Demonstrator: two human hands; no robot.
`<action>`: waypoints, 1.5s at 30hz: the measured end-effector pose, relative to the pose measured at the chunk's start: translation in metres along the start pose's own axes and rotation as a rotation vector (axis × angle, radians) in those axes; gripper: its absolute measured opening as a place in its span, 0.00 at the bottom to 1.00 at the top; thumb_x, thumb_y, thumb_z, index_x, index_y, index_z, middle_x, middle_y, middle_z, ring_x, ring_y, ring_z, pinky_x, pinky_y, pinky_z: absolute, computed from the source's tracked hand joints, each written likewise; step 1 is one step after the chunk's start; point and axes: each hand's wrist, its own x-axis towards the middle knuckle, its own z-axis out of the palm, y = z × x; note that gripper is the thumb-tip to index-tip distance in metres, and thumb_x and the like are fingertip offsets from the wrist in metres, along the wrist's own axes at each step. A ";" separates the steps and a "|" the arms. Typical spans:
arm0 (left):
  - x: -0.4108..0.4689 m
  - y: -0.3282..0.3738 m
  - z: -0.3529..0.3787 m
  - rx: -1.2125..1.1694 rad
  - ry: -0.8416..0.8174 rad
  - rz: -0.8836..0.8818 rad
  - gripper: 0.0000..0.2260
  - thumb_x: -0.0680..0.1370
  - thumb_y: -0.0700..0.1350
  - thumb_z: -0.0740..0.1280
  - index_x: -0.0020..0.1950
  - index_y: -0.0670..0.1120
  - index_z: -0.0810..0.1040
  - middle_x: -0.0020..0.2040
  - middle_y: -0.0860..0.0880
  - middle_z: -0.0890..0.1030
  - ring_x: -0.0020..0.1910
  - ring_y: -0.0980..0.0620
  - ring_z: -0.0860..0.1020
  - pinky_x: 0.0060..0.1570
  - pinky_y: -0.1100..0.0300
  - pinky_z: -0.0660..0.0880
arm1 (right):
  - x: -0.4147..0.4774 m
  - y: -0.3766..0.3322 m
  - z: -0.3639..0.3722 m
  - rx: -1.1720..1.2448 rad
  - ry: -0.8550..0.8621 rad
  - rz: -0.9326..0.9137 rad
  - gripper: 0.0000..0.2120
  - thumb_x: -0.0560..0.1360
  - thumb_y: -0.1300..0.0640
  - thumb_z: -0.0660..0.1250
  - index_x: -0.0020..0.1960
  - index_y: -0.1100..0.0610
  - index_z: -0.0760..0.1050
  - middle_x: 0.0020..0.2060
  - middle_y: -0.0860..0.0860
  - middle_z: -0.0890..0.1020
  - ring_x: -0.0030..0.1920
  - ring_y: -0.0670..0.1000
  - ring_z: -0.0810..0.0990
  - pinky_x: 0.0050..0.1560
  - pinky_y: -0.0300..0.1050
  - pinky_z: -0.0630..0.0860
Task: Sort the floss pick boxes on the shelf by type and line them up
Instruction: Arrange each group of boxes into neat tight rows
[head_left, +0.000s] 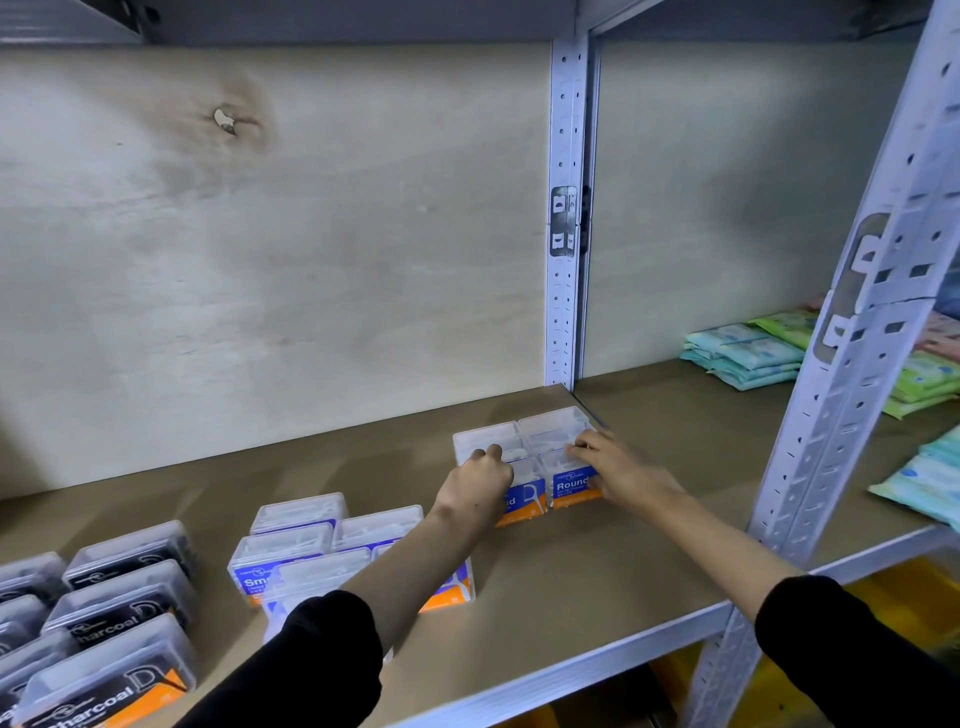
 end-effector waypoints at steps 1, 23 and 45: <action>0.000 0.000 0.000 -0.005 0.003 -0.001 0.20 0.79 0.42 0.62 0.70 0.39 0.65 0.67 0.40 0.68 0.66 0.44 0.70 0.61 0.51 0.73 | 0.001 0.000 0.000 0.000 0.003 -0.001 0.23 0.77 0.60 0.61 0.71 0.55 0.62 0.69 0.51 0.65 0.69 0.50 0.62 0.63 0.44 0.69; -0.004 -0.012 -0.006 -0.389 0.240 -0.089 0.20 0.77 0.47 0.63 0.69 0.45 0.70 0.68 0.46 0.72 0.63 0.45 0.74 0.60 0.53 0.74 | -0.002 0.007 0.001 0.410 0.253 0.083 0.24 0.73 0.54 0.68 0.67 0.57 0.70 0.64 0.49 0.71 0.63 0.48 0.70 0.55 0.30 0.62; 0.028 -0.013 0.017 -1.264 0.259 -0.601 0.19 0.81 0.45 0.55 0.70 0.40 0.63 0.66 0.40 0.73 0.61 0.42 0.76 0.55 0.55 0.74 | 0.049 0.021 0.022 1.427 0.350 0.495 0.19 0.78 0.56 0.60 0.68 0.57 0.69 0.62 0.56 0.77 0.54 0.56 0.79 0.44 0.41 0.76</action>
